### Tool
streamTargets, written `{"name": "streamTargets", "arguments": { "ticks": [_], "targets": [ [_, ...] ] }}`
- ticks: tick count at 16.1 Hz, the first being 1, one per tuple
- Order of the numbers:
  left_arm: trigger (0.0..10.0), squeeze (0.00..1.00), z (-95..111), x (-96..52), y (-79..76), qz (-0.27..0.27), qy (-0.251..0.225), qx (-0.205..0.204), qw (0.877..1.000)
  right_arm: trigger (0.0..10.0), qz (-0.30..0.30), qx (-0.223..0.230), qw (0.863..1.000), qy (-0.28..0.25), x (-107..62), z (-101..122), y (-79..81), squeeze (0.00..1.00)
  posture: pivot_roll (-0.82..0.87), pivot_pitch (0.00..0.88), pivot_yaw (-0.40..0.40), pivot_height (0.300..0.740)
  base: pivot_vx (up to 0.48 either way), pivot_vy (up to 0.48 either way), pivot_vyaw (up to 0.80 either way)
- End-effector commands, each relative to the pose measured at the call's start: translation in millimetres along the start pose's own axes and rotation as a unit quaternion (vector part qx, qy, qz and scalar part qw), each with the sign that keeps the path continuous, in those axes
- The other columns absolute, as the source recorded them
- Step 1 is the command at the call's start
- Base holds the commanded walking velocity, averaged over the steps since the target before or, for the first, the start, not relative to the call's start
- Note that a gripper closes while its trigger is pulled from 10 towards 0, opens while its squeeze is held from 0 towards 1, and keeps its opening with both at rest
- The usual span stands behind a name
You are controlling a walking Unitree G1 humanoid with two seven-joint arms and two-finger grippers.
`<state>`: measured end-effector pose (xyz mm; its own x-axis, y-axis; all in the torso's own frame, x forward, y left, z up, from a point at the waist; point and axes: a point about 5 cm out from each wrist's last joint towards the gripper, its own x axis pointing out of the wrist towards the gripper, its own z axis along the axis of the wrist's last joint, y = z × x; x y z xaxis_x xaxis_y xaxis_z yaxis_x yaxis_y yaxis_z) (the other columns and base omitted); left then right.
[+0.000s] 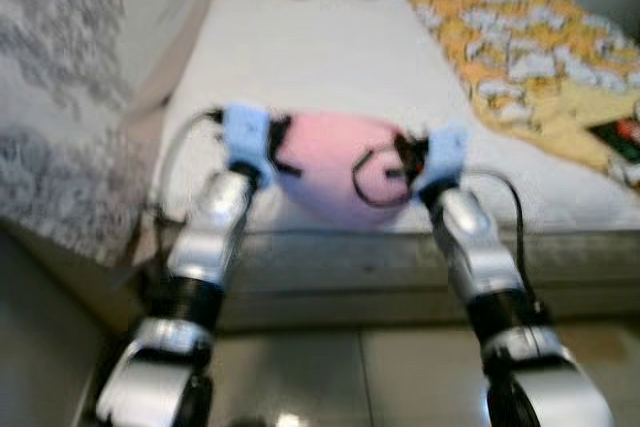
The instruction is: Clean up the room
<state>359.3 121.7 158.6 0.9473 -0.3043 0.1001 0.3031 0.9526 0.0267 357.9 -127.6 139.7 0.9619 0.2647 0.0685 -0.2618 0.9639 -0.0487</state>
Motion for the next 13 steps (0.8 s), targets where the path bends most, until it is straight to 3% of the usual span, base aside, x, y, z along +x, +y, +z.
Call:
{"name": "streamTargets", "arguments": {
  "ticks": [1,6,10,12,13],
  "targets": [
    [10.0,0.0,9.6,2.8,-2.8,0.003,-0.023,0.001,1.0,10.0,-0.024,-0.03,0.999,-0.023,-0.1,11.1,-11.7,0.0,0.05,0.0,-0.036,0.74,0.472,0.0,0.63],
    [10.0,0.0,23.1,7.5,2.9,0.006,-0.046,0.015,0.999,10.0,-0.039,-0.08,0.99,-0.113,15.6,69.1,-26.6,0.0,0.05,0.0,-0.035,0.74,0.472,0.0,0.62],
    [10.0,0.0,64.7,35.4,16.2,0.024,-0.089,0.037,0.995,10.0,-0.042,-0.126,0.981,-0.143,42.7,120.3,-43.7,0.0,0.07,0.0,-0.051,0.74,0.465,0.0,0.61],
    [10.0,0.0,68.0,43.2,17.4,0.023,-0.082,0.046,0.995,10.0,-0.04,-0.132,0.984,-0.112,48.5,115.7,-45.0,0.0,0.08,0.0,-0.061,0.74,0.465,0.0,0.3],
    [10.0,0.0,62.6,47.1,17.9,0.024,-0.061,0.041,0.997,10.0,-0.04,-0.13,0.987,-0.08,49.4,102.0,-45.3,0.0,0.09,0.0,-0.068,0.74,0.465,0.0,0.0]
  ]
}}
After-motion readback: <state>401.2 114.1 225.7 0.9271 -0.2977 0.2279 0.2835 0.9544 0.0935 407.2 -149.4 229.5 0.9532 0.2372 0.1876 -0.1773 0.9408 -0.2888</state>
